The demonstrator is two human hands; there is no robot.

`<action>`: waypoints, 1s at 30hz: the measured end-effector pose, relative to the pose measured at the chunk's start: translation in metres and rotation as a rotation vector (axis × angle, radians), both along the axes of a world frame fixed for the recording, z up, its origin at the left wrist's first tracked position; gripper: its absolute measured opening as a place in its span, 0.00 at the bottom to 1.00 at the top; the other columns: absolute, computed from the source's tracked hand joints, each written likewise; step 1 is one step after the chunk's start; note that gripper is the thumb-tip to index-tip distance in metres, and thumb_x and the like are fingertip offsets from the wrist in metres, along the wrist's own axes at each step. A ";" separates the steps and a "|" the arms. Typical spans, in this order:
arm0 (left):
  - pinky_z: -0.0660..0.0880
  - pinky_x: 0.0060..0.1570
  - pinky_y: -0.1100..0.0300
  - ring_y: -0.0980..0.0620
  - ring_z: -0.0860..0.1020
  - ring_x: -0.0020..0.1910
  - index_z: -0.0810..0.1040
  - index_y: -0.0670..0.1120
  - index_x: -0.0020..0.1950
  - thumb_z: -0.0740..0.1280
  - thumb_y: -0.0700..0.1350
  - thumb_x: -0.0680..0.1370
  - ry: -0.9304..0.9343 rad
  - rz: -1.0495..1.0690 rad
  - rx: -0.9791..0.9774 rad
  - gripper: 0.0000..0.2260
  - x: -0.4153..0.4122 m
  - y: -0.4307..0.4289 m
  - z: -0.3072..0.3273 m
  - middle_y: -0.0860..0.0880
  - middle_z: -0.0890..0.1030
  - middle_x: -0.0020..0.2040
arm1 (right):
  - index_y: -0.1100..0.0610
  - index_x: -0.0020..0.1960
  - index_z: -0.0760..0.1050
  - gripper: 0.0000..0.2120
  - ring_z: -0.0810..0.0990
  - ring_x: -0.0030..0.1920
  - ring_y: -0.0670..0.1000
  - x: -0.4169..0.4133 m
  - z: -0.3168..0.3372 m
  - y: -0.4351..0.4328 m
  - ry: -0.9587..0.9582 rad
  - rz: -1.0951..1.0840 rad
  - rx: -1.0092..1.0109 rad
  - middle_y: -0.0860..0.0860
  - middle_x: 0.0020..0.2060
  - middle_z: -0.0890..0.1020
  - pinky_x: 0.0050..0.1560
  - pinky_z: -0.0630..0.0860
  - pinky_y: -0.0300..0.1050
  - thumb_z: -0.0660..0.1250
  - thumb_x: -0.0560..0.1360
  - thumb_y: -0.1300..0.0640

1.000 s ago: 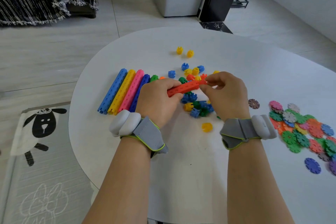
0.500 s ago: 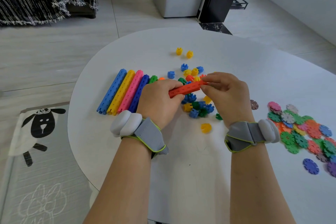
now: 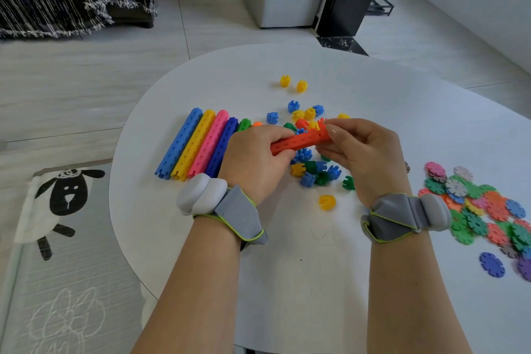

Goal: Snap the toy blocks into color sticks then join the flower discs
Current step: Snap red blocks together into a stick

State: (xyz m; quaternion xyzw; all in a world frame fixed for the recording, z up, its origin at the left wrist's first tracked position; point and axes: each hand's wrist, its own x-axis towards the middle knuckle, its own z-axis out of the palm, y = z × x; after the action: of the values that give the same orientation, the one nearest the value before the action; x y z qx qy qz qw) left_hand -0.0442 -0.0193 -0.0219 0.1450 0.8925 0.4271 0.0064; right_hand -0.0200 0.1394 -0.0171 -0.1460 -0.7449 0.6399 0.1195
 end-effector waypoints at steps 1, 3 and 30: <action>0.66 0.42 0.74 0.57 0.75 0.46 0.80 0.52 0.59 0.68 0.45 0.75 0.002 -0.003 0.001 0.13 0.000 0.000 0.000 0.51 0.82 0.51 | 0.58 0.47 0.81 0.06 0.85 0.42 0.54 0.000 0.000 -0.001 -0.002 -0.008 -0.022 0.58 0.43 0.84 0.46 0.82 0.47 0.66 0.76 0.64; 0.65 0.42 0.78 0.59 0.74 0.45 0.79 0.52 0.60 0.68 0.45 0.75 0.003 -0.004 0.000 0.13 0.000 0.001 0.001 0.52 0.81 0.51 | 0.58 0.47 0.81 0.05 0.85 0.42 0.55 -0.001 0.000 -0.002 -0.006 -0.004 -0.056 0.59 0.43 0.84 0.46 0.82 0.47 0.66 0.76 0.64; 0.70 0.52 0.61 0.52 0.75 0.51 0.79 0.50 0.59 0.65 0.45 0.77 0.033 0.098 -0.037 0.11 -0.006 0.006 -0.003 0.50 0.80 0.51 | 0.45 0.53 0.79 0.10 0.75 0.53 0.55 -0.035 -0.026 -0.004 -0.244 0.012 0.881 0.48 0.49 0.78 0.55 0.73 0.54 0.70 0.71 0.49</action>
State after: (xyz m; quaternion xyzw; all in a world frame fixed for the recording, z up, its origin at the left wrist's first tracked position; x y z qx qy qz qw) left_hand -0.0503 -0.0136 -0.0252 0.1080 0.9063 0.4077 -0.0264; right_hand -0.0554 0.1359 -0.0433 -0.1513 -0.9555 0.2409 0.0778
